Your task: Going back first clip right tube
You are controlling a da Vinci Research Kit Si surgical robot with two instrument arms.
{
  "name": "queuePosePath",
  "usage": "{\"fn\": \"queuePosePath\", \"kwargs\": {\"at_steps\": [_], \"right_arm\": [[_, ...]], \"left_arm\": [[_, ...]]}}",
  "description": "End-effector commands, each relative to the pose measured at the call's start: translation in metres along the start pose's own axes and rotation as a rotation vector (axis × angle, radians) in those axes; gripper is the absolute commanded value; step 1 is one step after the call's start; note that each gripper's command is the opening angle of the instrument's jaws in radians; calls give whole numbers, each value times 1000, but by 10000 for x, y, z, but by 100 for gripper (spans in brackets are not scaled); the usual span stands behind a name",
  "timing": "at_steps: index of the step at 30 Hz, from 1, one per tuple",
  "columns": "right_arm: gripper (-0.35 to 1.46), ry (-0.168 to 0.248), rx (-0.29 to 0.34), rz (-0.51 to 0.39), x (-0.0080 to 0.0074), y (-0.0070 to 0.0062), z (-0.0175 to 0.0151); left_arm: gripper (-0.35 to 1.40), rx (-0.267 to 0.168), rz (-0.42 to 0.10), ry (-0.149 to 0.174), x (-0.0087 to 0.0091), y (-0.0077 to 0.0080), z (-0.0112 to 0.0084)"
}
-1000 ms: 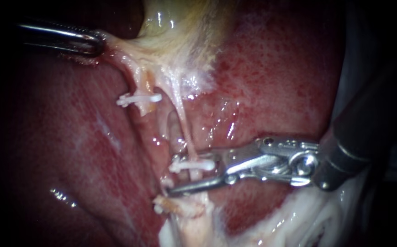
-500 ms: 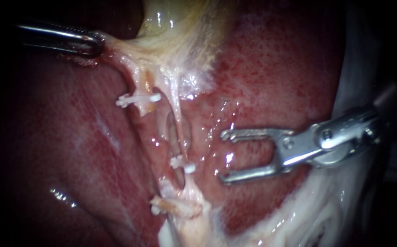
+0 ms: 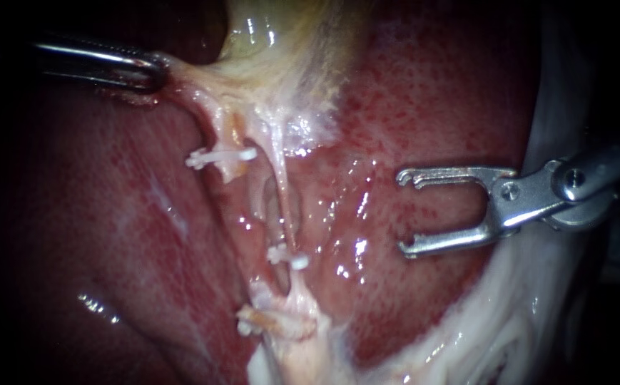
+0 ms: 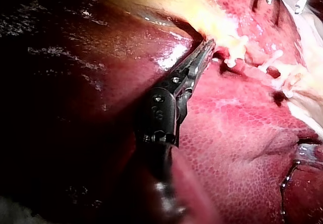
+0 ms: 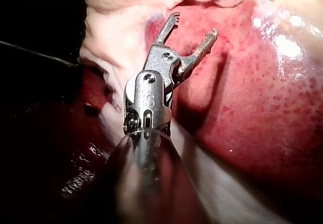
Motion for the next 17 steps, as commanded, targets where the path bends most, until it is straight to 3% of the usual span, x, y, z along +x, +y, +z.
{"fn": "queuePosePath", "kwargs": {"at_steps": [1, 8, 17], "right_arm": [[50, 0, 1, -1, 0, 0, 0], [50, 0, 1, -7, 0, 0, 0], [50, -1, -1, -7, -1, -1, 4]], "left_arm": [[-35, -2, 3, -11, -4, -2, 8], [-35, -19, 4, -30, -16, -8, 34], [-35, -23, 4, -34, -14, -7, 29]]}}
